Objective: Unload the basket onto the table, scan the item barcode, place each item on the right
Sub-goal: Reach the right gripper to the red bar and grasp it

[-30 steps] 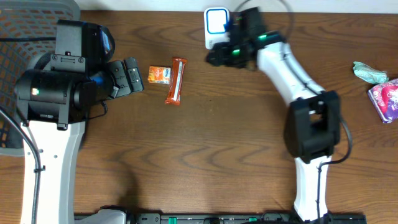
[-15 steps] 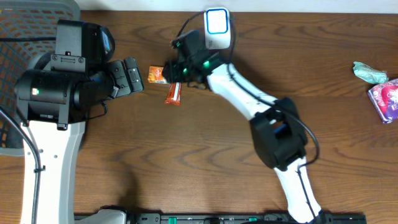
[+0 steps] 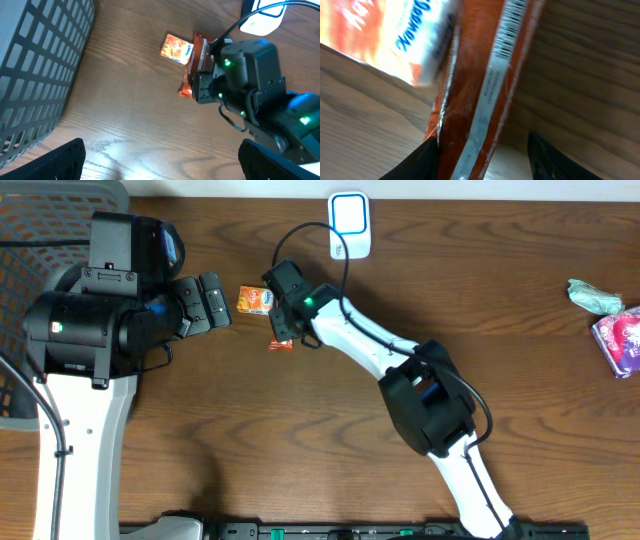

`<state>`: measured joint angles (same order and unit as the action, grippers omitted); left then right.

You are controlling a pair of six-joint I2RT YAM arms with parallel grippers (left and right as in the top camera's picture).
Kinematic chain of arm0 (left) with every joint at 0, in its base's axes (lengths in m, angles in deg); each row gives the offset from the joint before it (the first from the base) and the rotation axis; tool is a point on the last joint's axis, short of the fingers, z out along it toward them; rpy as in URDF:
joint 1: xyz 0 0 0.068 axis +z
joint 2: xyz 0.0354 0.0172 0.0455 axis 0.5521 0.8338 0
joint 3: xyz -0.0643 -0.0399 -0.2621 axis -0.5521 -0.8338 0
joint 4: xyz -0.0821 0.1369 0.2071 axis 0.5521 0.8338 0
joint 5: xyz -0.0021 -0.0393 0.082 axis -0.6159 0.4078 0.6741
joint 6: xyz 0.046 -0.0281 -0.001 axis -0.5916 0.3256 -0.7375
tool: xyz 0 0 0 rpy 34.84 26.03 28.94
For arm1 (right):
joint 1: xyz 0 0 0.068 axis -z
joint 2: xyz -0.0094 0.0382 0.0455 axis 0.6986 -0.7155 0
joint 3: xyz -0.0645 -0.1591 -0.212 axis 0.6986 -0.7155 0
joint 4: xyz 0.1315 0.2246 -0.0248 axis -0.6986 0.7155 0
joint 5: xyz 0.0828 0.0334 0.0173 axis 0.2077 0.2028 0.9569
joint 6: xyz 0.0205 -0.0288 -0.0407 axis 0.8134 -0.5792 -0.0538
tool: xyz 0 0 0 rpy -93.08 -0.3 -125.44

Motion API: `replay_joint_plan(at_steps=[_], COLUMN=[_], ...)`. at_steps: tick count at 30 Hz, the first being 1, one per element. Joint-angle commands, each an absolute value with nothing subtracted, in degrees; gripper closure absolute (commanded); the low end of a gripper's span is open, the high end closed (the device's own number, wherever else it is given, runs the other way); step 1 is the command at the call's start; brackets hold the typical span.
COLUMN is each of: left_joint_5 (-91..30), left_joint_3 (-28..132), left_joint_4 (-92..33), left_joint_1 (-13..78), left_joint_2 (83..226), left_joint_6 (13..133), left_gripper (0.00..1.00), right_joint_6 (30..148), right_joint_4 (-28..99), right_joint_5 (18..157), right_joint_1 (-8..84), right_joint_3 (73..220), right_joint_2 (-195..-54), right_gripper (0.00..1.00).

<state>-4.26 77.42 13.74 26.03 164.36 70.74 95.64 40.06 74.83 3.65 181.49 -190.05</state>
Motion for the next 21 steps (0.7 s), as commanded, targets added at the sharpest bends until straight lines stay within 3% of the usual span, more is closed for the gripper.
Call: replay_joint_plan(at_steps=[1,3,12,17,18,21], left_joint_5=[-3.5,-3.5,-3.5,-3.5,-3.5,-3.5], left_joint_3=[77.7,77.7,77.7,77.7,77.7,77.7], left_joint_4=[13.9,13.9,13.9,13.9,13.9,13.9], left_joint_1=[26.3,26.3,26.3,26.3,26.3,26.3], left_joint_2=[164.4,164.4,164.4,164.4,164.4,164.4], left_joint_6=[70.8,70.8,70.8,70.8,70.8,70.8], left_gripper=[0.02,0.02,0.02,0.02,0.02,0.02], right_joint_6=[93.8,93.9,94.8,83.1,80.9,80.0], right_joint_4=[43.7,46.4,59.6,55.2,53.7,51.9], right_joint_5=[63.8,61.3,50.7,51.4,51.4,51.5], right_joint_1=[3.6,3.8,4.3,3.0,2.7,2.6], right_joint_3=[181.4,181.4,181.6,181.6,181.6,181.6], right_joint_2=[-190.8,-190.8,-188.9,-187.5,-187.5,-187.6], right_gripper=[0.5,0.54,0.54,0.43,0.37,0.34])
